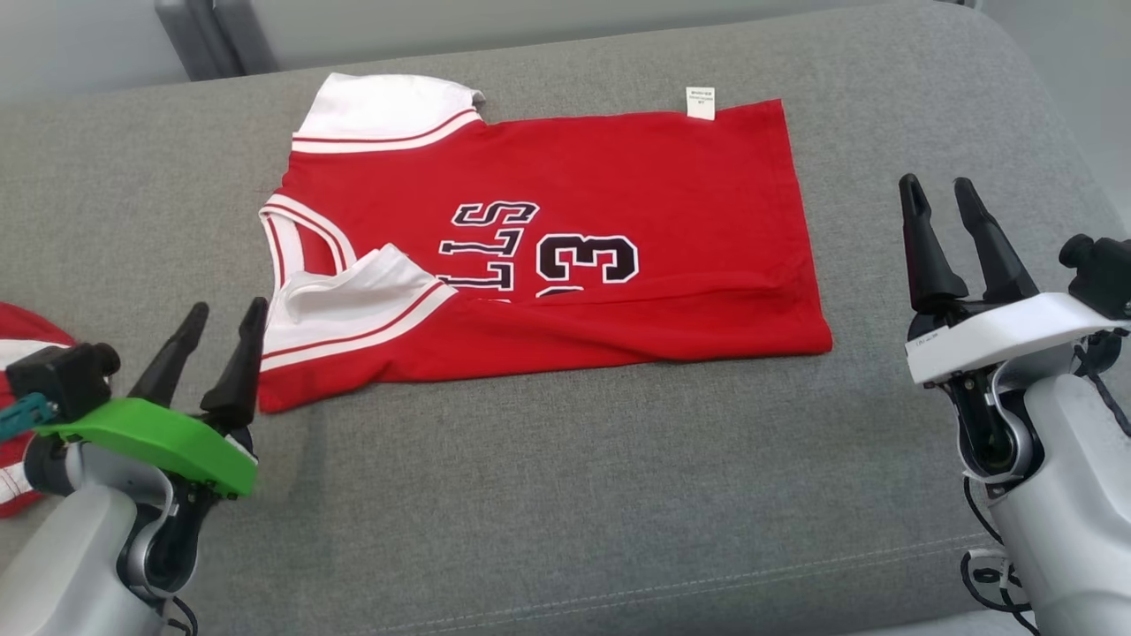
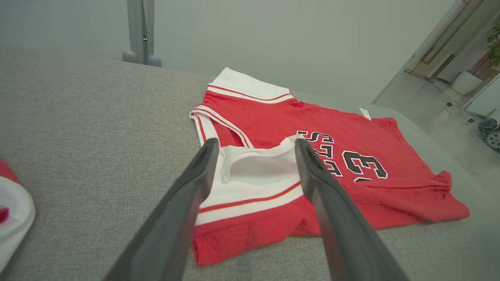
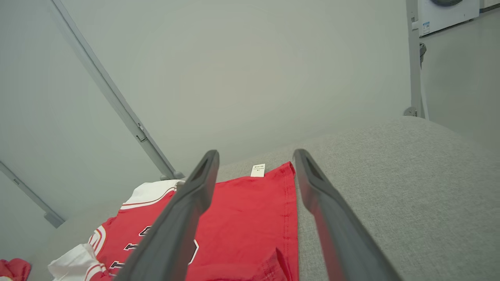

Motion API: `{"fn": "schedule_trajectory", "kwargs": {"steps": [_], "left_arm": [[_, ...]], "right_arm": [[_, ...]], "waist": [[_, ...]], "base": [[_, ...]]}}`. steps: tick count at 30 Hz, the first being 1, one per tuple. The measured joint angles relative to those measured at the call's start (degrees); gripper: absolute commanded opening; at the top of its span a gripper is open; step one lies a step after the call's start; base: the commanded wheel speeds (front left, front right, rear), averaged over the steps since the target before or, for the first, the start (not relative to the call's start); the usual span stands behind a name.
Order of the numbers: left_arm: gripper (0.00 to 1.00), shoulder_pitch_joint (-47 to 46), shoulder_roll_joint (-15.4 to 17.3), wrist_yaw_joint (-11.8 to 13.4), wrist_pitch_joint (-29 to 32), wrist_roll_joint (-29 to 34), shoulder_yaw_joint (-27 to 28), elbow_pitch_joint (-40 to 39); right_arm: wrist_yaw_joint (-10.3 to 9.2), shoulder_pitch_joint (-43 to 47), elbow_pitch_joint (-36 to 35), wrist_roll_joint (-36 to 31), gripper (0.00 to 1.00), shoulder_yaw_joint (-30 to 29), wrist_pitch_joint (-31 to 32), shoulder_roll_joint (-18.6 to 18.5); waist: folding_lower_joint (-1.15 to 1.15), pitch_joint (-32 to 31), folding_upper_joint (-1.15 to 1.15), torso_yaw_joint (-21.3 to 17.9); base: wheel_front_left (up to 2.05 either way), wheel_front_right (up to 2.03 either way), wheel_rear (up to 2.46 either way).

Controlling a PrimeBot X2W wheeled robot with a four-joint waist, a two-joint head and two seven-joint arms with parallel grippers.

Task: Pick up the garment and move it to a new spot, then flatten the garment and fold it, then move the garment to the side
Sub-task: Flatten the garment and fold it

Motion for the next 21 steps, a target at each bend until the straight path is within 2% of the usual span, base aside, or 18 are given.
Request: {"fn": "schedule_trajectory", "kwargs": {"steps": [4, 7, 13, 21], "left_arm": [[1.0, 1.1, -1.0, 1.7, 0.0, 3.6, 5.6, -2.1], [1.0, 2.1, -2.1, 2.5, 0.0, 6.7, 7.3, -3.5], [1.0, 5.4, -4.9, 2.5, 0.0, 9.8, 5.9, -4.7], [1.0, 6.0, -6.6, 2.3, 0.0, 10.6, 3.8, -3.5]], "right_arm": [[-1.67, 1.9, -3.8, -5.2, 1.0, -1.3, 0.0, 0.7], [-3.11, 3.4, -5.5, -8.0, 1.0, -1.8, 0.0, 1.4], [-4.03, 7.2, -7.4, -10.4, 1.0, -2.4, 0.0, 3.0], [-4.05, 9.3, -9.3, -11.8, 1.0, -2.7, 0.0, 5.1]], "waist": [[0.0, -0.8, 0.0, -0.4], [0.0, -1.3, 0.0, -0.8], [0.0, -1.7, 0.0, -1.1], [0.0, -1.5, 0.0, -1.1]], "base": [[0.0, 0.0, 0.0], [0.0, 0.0, 0.0], [0.0, 0.0, 0.0], [0.0, 0.0, 0.0]]}}
